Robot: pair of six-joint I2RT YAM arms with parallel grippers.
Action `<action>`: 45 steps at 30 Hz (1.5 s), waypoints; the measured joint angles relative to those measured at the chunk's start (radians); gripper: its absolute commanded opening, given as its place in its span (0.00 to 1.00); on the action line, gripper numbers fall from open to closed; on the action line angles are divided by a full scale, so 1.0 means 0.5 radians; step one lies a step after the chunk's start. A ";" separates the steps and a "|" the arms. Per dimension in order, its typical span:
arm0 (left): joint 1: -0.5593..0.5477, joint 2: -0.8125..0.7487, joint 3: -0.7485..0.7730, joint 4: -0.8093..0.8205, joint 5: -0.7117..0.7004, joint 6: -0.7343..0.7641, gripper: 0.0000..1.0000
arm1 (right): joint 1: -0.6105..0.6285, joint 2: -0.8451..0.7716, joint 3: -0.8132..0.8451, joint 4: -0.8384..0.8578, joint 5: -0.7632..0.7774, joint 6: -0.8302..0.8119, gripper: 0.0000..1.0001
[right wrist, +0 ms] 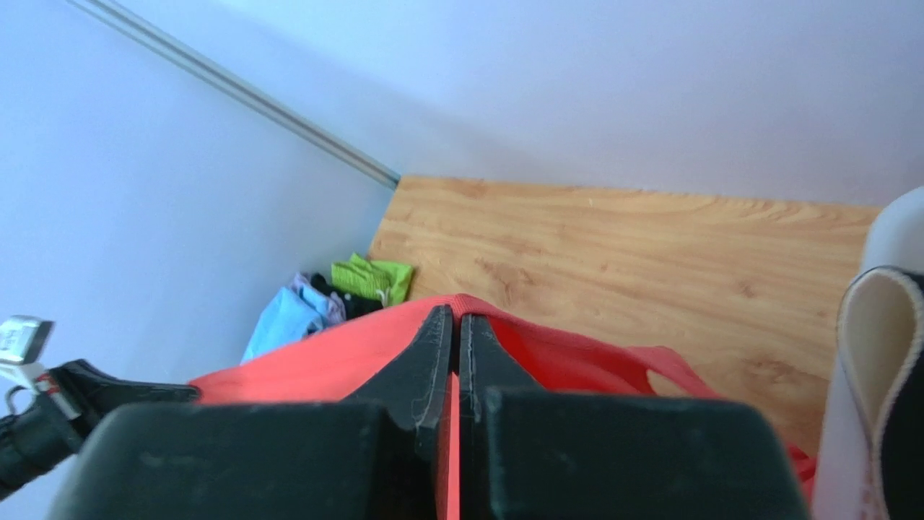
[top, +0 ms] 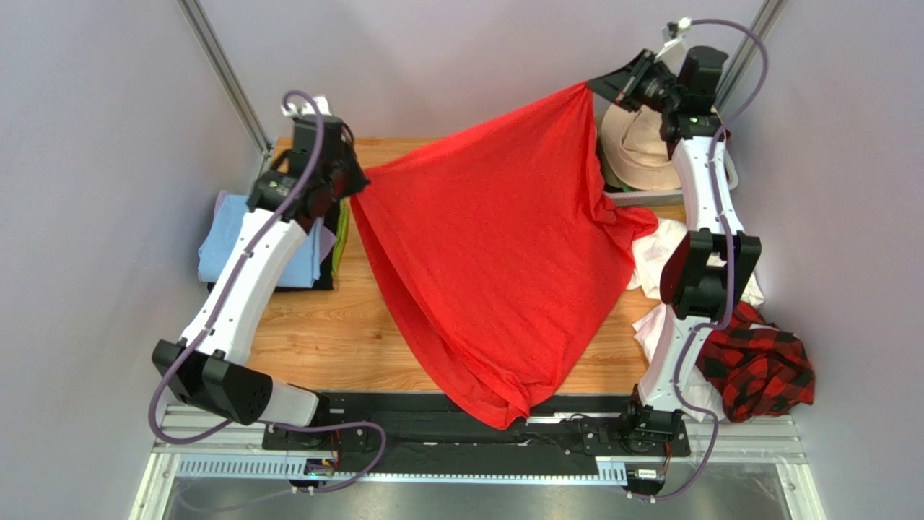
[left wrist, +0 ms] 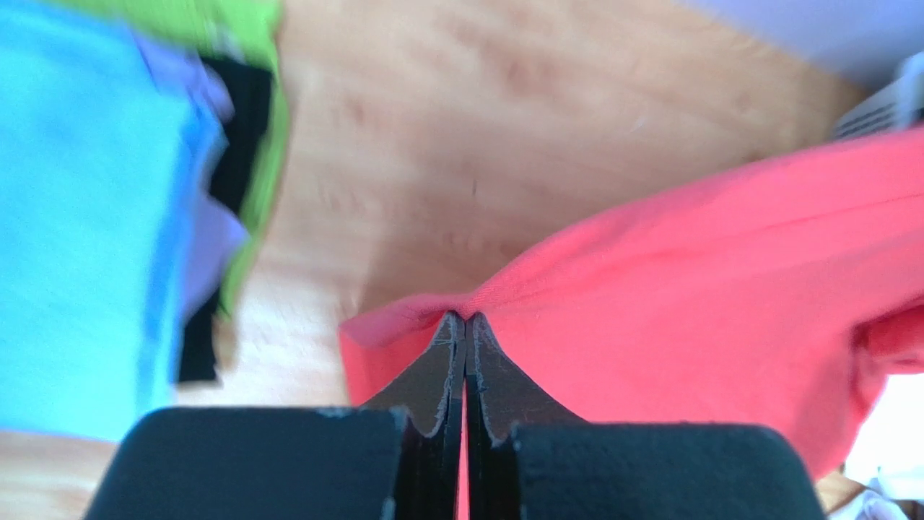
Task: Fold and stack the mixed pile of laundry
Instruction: Flatten out the tank top at the center of the board.
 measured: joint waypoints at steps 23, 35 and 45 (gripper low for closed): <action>0.163 -0.813 1.641 -0.165 0.335 0.888 0.00 | -0.435 -1.878 -0.151 0.182 -0.130 0.332 0.00; 0.166 -1.073 1.607 0.131 0.317 0.940 0.00 | -0.421 -2.498 -0.219 0.159 0.142 0.079 0.00; 0.208 -0.363 0.797 0.337 0.341 0.912 0.00 | -0.349 -1.611 -0.720 0.197 0.117 0.388 0.00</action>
